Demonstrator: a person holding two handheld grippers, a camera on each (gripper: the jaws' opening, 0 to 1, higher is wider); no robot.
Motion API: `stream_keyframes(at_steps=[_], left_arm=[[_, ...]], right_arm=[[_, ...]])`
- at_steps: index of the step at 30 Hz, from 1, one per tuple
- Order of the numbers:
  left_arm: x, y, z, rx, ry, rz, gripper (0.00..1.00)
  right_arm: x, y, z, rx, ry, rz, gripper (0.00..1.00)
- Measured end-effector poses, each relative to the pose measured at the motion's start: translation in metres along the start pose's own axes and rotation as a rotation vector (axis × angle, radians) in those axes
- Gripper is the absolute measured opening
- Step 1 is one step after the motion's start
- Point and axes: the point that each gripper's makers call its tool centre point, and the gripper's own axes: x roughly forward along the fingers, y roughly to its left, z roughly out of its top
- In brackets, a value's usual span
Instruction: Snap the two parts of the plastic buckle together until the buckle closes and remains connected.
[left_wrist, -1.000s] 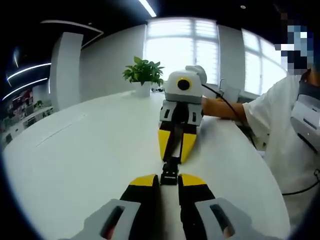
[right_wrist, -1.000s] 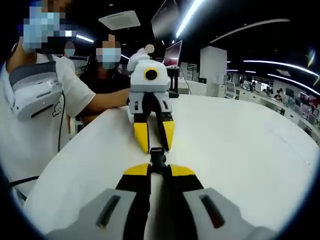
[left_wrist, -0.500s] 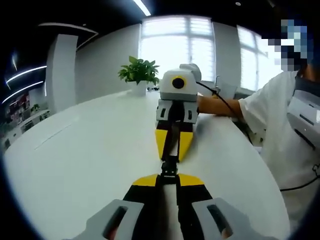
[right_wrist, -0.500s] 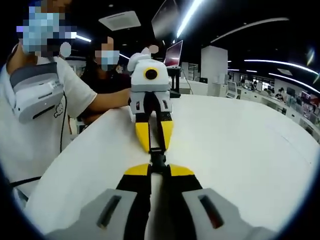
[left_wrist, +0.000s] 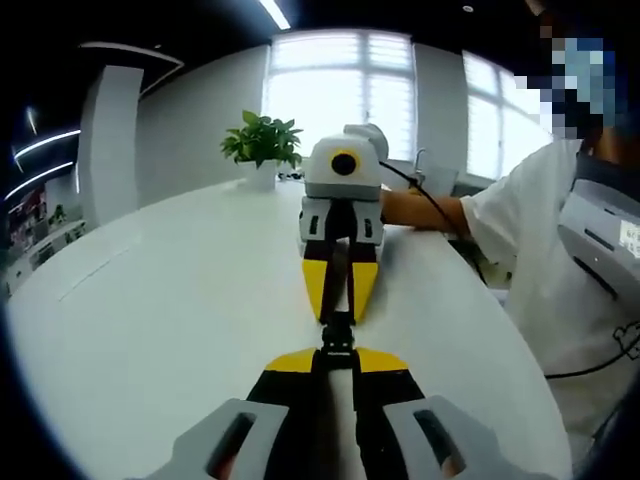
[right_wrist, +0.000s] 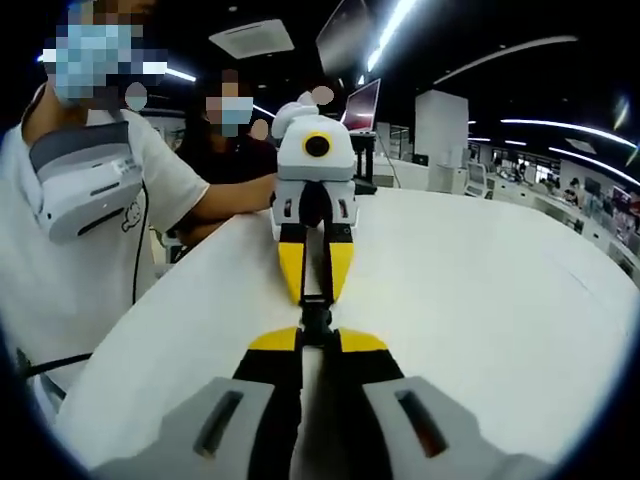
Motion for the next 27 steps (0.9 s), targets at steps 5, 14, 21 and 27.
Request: stream_keyframes(at_steps=[5, 14, 21, 27], left_arm=[[-0.0006, -0.0025, -0.0003, 0.004, 0.006, -0.005, 0.1], [-0.0011, -0.0045, -0.0003, -0.012, 0.012, -0.009, 0.09], [0.0008, -0.0071, 0.0004, 0.015, 0.021, 0.002, 0.09], [0.0015, -0.0073, 0.0006, 0.019, 0.02, -0.002, 0.09]], right_arm=[[0.0008, 0.0019, 0.0002, -0.003, 0.007, 0.006, 0.09], [0.0009, 0.0042, 0.0003, -0.009, 0.015, 0.017, 0.09], [0.0022, 0.0053, 0.0015, -0.014, 0.018, 0.019, 0.08], [0.0027, 0.0067, 0.0016, -0.026, 0.01, 0.029, 0.08]])
